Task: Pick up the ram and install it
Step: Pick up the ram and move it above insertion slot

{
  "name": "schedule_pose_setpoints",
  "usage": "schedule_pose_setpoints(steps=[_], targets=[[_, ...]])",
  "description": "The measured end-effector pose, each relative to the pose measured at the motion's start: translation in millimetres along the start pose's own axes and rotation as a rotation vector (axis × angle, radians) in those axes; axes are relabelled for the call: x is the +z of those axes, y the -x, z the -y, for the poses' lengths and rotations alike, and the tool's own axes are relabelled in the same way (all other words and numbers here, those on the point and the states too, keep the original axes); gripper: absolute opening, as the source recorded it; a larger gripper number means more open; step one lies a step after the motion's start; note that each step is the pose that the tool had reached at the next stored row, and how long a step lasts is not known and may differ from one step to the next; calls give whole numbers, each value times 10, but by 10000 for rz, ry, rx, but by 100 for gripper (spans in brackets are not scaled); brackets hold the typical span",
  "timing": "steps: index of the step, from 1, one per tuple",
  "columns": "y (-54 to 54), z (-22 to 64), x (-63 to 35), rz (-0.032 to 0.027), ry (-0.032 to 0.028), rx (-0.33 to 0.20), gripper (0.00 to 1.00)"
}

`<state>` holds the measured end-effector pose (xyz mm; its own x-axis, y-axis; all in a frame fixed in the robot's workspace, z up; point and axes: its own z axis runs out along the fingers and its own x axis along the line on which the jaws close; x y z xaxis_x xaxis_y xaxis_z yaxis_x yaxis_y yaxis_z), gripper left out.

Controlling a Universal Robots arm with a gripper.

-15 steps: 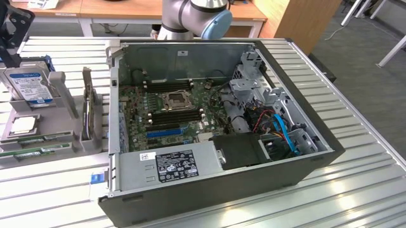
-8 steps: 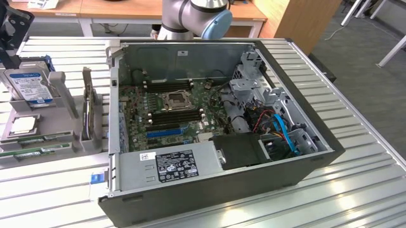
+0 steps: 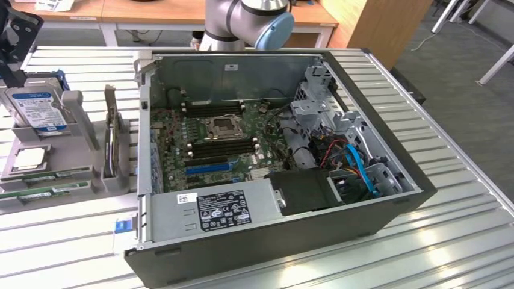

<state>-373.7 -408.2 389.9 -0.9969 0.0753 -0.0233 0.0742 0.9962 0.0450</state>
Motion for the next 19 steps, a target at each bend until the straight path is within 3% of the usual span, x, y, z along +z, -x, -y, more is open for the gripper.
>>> schedule_pose_setpoints(steps=[19], targets=[[0,0,5,-30,10,-658,10]])
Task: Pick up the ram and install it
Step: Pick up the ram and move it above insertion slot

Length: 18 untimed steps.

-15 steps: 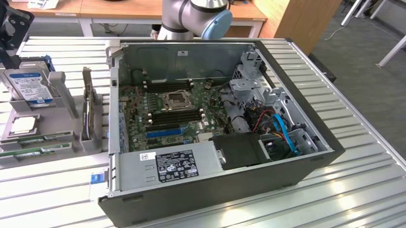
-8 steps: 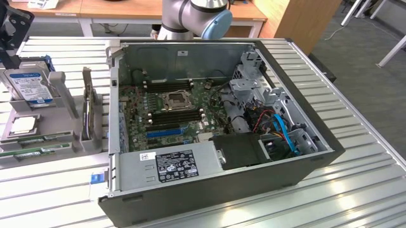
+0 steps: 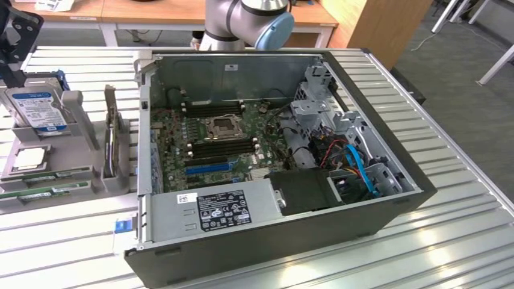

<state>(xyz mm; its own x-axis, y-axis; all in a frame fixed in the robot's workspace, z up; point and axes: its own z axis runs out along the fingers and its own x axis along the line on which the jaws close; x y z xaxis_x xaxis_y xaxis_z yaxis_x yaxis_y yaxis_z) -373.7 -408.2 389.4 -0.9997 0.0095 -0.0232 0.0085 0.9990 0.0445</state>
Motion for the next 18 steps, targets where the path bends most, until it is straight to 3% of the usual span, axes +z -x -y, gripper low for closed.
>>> schedule_pose_setpoints(steps=[18], targets=[[0,0,6,-33,-10,-722,10]])
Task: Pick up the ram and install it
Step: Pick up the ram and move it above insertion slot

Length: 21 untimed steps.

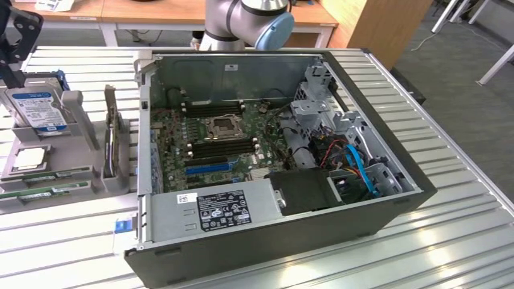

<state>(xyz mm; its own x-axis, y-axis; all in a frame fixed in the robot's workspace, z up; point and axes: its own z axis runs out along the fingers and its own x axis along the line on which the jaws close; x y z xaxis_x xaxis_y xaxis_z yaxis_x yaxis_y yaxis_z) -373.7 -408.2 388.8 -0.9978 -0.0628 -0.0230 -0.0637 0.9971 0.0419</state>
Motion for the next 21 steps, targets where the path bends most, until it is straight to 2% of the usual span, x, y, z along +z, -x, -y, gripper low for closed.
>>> schedule_pose_setpoints(steps=[16,21], targets=[[0,0,4,-49,-3,-1112,10],[0,0,5,-75,2,-1720,10]])
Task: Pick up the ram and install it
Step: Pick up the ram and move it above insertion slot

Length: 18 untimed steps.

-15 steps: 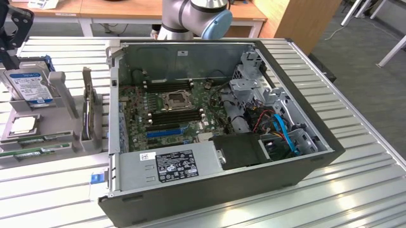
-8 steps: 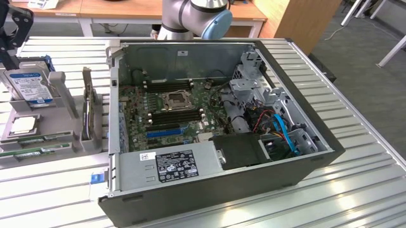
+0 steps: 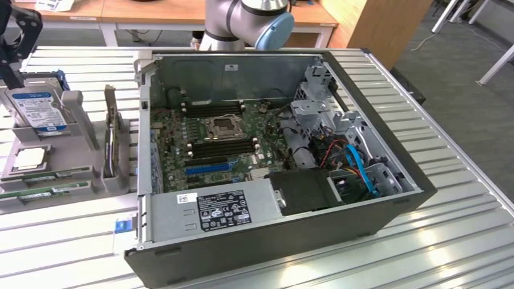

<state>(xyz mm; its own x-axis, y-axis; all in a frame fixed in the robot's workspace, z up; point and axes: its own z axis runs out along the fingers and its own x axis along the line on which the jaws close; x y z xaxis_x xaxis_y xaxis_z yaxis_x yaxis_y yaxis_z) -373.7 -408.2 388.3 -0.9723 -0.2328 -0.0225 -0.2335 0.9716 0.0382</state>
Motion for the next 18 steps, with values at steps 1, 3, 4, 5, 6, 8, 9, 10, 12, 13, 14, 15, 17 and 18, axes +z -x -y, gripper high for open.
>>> schedule_pose_setpoints(steps=[1,3,4,5,6,8,9,10,12,13,14,15,17,18], targets=[[0,0,0,-6,1,-146,10],[0,0,1,-18,5,-437,10],[0,0,1,-24,7,-573,10],[0,0,1,-29,9,-707,10],[0,0,1,-34,12,-838,10],[0,0,2,-45,18,-1130,10],[0,0,2,-51,20,-1278,10],[0,0,3,-57,22,-1427,10],[0,0,3,-69,27,-1721,10],[0,0,3,-75,29,-1866,10],[0,0,4,-81,31,-2017,10],[0,0,4,-87,32,-2156,10],[0,0,5,-98,36,-2432,10],[0,0,5,-103,37,-2566,10]])
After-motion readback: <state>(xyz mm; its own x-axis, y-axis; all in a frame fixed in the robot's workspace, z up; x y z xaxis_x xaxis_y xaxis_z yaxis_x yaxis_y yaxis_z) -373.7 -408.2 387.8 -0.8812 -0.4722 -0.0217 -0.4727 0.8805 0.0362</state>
